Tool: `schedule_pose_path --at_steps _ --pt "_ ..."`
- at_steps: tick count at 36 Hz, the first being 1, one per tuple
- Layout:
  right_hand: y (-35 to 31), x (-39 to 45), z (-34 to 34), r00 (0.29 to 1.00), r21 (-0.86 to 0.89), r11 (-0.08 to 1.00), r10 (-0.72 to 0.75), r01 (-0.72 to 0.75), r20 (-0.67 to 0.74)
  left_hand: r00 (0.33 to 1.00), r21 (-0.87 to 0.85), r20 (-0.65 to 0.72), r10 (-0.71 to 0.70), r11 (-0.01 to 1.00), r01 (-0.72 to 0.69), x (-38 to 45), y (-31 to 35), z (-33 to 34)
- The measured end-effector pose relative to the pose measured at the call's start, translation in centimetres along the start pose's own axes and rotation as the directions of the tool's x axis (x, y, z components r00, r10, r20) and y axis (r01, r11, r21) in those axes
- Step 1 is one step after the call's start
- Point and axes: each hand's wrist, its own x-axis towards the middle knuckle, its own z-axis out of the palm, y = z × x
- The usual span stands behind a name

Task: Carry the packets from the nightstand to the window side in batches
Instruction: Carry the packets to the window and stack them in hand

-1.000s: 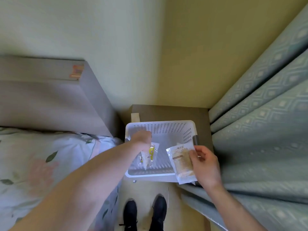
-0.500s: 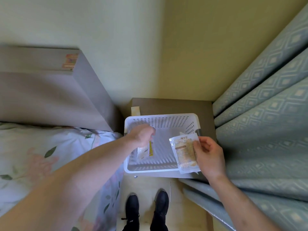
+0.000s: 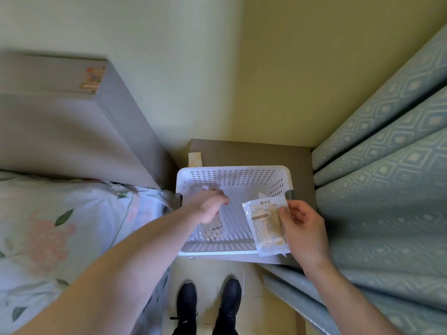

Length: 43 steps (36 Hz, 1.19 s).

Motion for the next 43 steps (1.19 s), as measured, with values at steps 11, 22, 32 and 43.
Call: schedule_pose_path --at_steps 11,22,32,43 --pt "-0.6 0.3 0.2 1.0 -0.025 1.0 0.014 -0.014 0.008 0.994 0.345 0.107 0.024 0.937 -0.06 -0.6 0.7 1.4" --pt "-1.0 0.2 0.3 0.999 -0.041 0.998 0.037 -0.036 0.025 0.978 0.354 0.061 0.198 0.912 -0.207 -1.5 0.5 0.1" --pt "-2.8 0.2 2.5 0.981 0.045 0.983 0.176 -0.18 0.085 0.844 -0.012 -0.521 0.124 0.988 -0.153 -10.6 -1.2 -7.1" --pt "-0.3 4.9 12.4 0.882 -0.052 0.925 0.375 -0.376 0.286 0.805 -0.416 -0.531 -0.265 0.909 0.026 -15.8 -6.1 -6.8"
